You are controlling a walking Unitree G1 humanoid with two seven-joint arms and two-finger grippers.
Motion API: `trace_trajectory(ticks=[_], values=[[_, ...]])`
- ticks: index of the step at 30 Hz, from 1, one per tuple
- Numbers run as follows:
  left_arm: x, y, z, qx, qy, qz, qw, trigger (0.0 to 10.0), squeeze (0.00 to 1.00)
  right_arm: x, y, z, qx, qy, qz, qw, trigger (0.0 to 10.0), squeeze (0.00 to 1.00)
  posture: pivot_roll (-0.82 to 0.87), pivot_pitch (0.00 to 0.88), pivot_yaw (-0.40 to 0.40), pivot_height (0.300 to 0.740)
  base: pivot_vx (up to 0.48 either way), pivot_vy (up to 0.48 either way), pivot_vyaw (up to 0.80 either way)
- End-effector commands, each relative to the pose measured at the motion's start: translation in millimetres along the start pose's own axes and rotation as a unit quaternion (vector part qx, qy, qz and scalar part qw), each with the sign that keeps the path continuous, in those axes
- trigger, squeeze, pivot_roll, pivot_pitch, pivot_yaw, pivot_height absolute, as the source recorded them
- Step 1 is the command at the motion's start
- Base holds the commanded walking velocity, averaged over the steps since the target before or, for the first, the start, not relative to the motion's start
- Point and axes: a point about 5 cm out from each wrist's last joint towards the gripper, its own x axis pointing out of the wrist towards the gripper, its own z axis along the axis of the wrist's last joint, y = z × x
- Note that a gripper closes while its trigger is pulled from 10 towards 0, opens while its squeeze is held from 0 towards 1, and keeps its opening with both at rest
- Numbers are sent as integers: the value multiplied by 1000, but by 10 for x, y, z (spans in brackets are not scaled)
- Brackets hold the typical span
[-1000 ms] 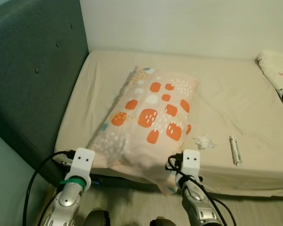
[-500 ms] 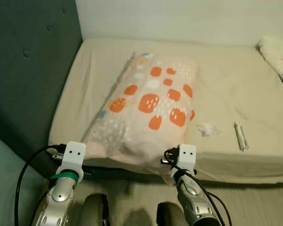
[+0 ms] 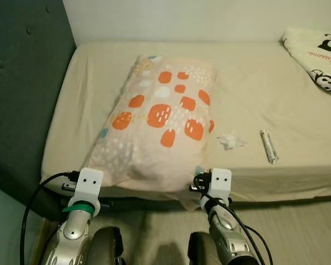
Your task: Clean up the room
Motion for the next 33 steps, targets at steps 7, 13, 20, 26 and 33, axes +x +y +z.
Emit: trace_trajectory(ticks=[7, 13, 20, 26, 33], values=[[26, 181, 75, -35, -23, 18, 999, 10000, 0, 97, -138, 301, 40, -61, -45, 996, 10000, 0, 44, 80, 0, 641, 0, 0, 0], [273, 367, 186, -9, -42, 11, 999, 10000, 0, 303, -106, 506, 76, -60, -40, 995, 10000, 0, 47, 90, 1, 641, 0, 0, 0], [583, 521, 374, -30, -60, 30, 997, 10000, 667, 418, 40, 538, 97, -30, -7, 995, 10000, 592, 44, 112, -12, 641, 0, 0, 0], [705, 538, 557, -49, -78, 21, 996, 10000, 1000, 471, 158, 579, 105, -18, 12, 994, 10000, 1000, 43, 114, -9, 641, 0, 0, 0], [515, 230, 537, 4, -88, -34, 996, 10000, 0, 397, 147, 559, 86, -46, 30, 995, 10000, 0, 50, 93, 1, 641, 0, 0, 0]])
